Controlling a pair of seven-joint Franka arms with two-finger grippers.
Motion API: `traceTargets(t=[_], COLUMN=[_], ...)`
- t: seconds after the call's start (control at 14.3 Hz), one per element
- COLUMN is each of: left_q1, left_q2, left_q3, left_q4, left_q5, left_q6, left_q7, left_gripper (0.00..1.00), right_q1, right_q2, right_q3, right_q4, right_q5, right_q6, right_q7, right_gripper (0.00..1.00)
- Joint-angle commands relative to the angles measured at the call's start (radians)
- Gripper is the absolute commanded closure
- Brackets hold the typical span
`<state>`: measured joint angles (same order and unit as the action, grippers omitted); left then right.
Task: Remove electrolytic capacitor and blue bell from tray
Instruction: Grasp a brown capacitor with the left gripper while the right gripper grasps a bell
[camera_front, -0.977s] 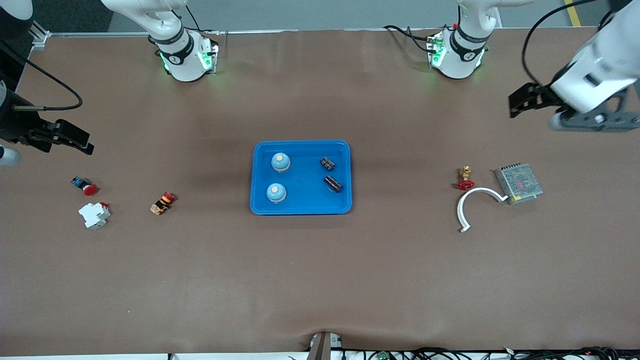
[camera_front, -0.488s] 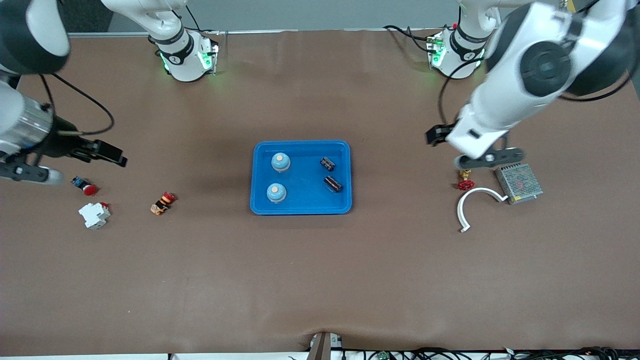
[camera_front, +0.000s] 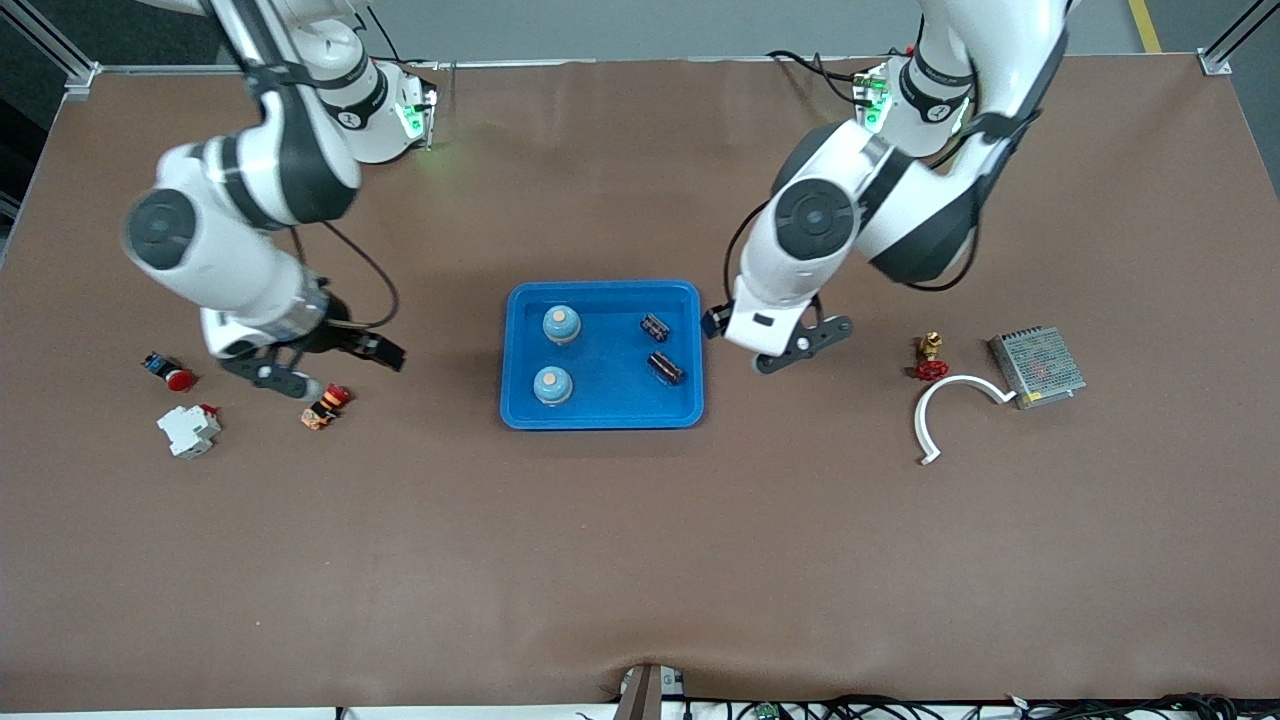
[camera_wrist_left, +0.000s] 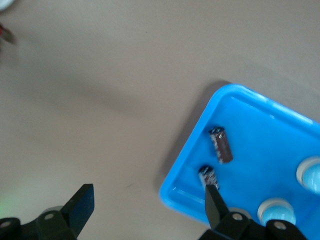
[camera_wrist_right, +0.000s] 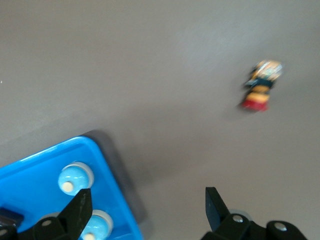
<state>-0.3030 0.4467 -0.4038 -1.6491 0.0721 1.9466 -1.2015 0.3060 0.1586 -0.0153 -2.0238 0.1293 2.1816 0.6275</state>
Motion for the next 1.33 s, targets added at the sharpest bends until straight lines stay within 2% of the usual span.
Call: traceTargets(t=[0.0,0.07,0.42,0.7,0.98,1.12,1.26], left_q1=[-0.051,-0.066,-0.145,-0.189,-0.211,-0.211,-0.211], left_q2=[0.091,0.115,0.223,0.282,0.314,0.320,0.325], left_q3=[0.000,0.000,0.002,0.011,0.016,0.017,0.019], left_q4=[0.026,0.026,0.026,0.025,0.023,0.025,0.025], left_q5=[0.060,0.060,0.060,0.060,0.060,0.060,0.060], left_q6=[0.067,0.090,0.210,0.288,0.302,0.302,0.302], left_q7=[-0.171,-0.214,-0.357,-0.414,-0.423,-0.423,-0.423], left_gripper=[0.07,0.12,0.25,0.32,0.40,0.52,0.70], right_q1=[0.071,0.093,0.200,0.260,0.291,0.318,0.329], right_q2=[0.086,0.122,0.269,0.355,0.423,0.466,0.487], right_q3=[-0.009,-0.009,-0.009,-0.009,-0.009,-0.009,-0.011], right_q4=[0.005,0.005,0.037,0.112,0.169,0.209,0.223], right_q5=[0.007,0.007,0.009,0.009,0.012,0.009,0.003], right_q6=[0.094,0.140,0.306,0.310,0.314,0.314,0.314], right_q7=[0.112,0.151,0.346,0.435,0.454,0.492,0.498], right_gripper=[0.00,0.00,0.00,0.00,0.00,0.00,0.00])
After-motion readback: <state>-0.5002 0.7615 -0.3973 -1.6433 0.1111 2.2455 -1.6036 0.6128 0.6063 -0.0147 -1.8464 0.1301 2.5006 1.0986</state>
